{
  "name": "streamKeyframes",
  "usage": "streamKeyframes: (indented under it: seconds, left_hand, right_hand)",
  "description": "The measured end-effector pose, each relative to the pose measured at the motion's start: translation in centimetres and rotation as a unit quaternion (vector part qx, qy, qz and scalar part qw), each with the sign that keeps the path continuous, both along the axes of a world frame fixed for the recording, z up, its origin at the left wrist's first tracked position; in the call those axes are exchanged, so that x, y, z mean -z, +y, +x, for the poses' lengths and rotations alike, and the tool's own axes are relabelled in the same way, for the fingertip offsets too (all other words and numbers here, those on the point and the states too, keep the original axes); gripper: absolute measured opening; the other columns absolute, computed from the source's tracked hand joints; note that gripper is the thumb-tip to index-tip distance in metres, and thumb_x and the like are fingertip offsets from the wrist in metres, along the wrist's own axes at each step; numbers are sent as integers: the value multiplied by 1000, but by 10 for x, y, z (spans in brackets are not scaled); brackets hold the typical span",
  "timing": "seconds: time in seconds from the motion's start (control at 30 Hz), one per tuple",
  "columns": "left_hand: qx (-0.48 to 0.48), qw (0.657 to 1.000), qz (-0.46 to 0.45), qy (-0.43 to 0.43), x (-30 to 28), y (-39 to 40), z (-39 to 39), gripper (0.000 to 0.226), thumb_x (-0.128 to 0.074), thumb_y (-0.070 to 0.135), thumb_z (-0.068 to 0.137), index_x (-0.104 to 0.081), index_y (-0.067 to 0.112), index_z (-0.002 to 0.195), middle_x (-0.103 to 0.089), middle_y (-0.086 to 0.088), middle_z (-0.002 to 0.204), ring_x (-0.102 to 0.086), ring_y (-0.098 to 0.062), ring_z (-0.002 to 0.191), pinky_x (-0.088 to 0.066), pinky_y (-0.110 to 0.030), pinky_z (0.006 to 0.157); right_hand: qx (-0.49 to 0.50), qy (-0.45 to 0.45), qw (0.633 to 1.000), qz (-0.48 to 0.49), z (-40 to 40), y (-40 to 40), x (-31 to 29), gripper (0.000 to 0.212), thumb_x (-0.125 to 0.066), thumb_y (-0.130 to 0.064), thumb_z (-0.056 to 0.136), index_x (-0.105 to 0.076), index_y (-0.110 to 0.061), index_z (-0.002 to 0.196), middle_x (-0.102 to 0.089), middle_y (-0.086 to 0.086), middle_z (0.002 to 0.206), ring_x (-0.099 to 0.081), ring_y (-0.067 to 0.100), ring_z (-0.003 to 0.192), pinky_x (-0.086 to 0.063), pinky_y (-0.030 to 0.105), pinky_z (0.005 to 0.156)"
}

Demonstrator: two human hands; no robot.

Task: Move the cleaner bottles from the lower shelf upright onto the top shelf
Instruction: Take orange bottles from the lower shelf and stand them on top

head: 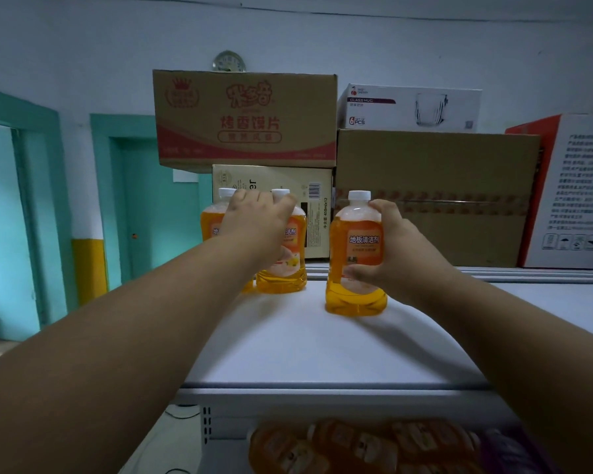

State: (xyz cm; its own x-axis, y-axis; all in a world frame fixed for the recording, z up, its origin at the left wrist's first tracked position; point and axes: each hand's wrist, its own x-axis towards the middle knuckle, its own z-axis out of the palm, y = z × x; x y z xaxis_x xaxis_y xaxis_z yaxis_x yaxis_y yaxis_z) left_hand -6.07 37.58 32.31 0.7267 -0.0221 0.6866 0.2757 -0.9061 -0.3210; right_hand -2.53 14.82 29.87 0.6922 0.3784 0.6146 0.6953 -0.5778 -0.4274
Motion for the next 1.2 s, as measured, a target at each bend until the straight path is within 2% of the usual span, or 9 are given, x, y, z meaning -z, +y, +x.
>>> streamKeyframes:
  seconds: [0.13,0.3,0.43,0.5,0.57,0.63,0.77,1.1,1.2]
  left_hand:
    - [9,1000,-7,1,-2,0,-4,91,-74,61,75,-28,26,146,-53,-9,135,-47,-32,126,-30,-47,108]
    - [-6,1000,-27,13,-3,-10,-20,86,-69,59,82,-24,30,149,-50,-9,138,-45,-31,128,-31,-46,109]
    - [37,998,-42,-27,14,-31,-42,63,-61,53,88,-36,28,140,-50,-5,128,-45,-25,114,-39,-40,95]
    - [92,987,-117,57,32,-41,-53,54,-57,56,89,-44,29,133,-53,-2,126,-47,-20,110,-42,-36,88]
    - [103,959,-190,184,48,-47,-59,56,-53,64,89,-48,30,133,-53,1,133,-49,-19,115,-43,-35,91]
    - [97,938,-223,248,56,-45,-63,60,-47,70,89,-51,29,133,-53,1,136,-48,-20,120,-43,-37,96]
    - [85,937,-218,260,58,-46,-66,58,-41,71,90,-55,28,126,-54,-2,130,-46,-22,119,-43,-40,97]
    - [81,941,-202,258,62,-47,-63,50,-40,69,91,-55,28,115,-54,-2,123,-44,-22,114,-43,-43,96]
    - [82,942,-203,256,62,-47,-64,49,-40,69,91,-55,28,114,-54,-2,123,-45,-22,112,-43,-43,95]
  right_hand:
    - [2,5,1000,-17,0,-1,1,110,-89,-40,64,-12,-46,142,-47,4,127,-58,20,103,-54,33,85]
    - [11,13,999,-31,0,4,-4,112,-91,-37,62,-13,-41,143,-46,4,127,-57,21,104,-55,35,87]
    - [43,7,997,-60,5,15,-9,113,-91,-41,62,-15,-38,145,-45,7,123,-56,24,103,-54,40,89]
    - [70,2,994,-81,11,22,-11,113,-90,-44,62,-14,-36,145,-48,9,121,-57,26,101,-54,42,88]
    - [82,4,992,-94,18,30,-12,112,-89,-43,63,-13,-33,145,-52,10,118,-59,27,99,-55,43,85]
    - [84,2,992,-98,24,38,-12,109,-89,-42,65,-13,-33,143,-54,10,115,-60,28,95,-56,43,83]
    - [99,-1,991,-95,33,53,-11,107,-88,-41,66,-13,-35,142,-51,12,113,-60,29,92,-57,44,80]
    - [113,7,990,-84,33,56,-4,115,-84,-45,70,-2,-35,151,-43,14,130,-57,31,106,-55,44,87]
    - [118,-19,990,-77,21,48,-5,109,-81,-49,72,-7,-33,150,-38,14,134,-56,32,110,-54,45,88]
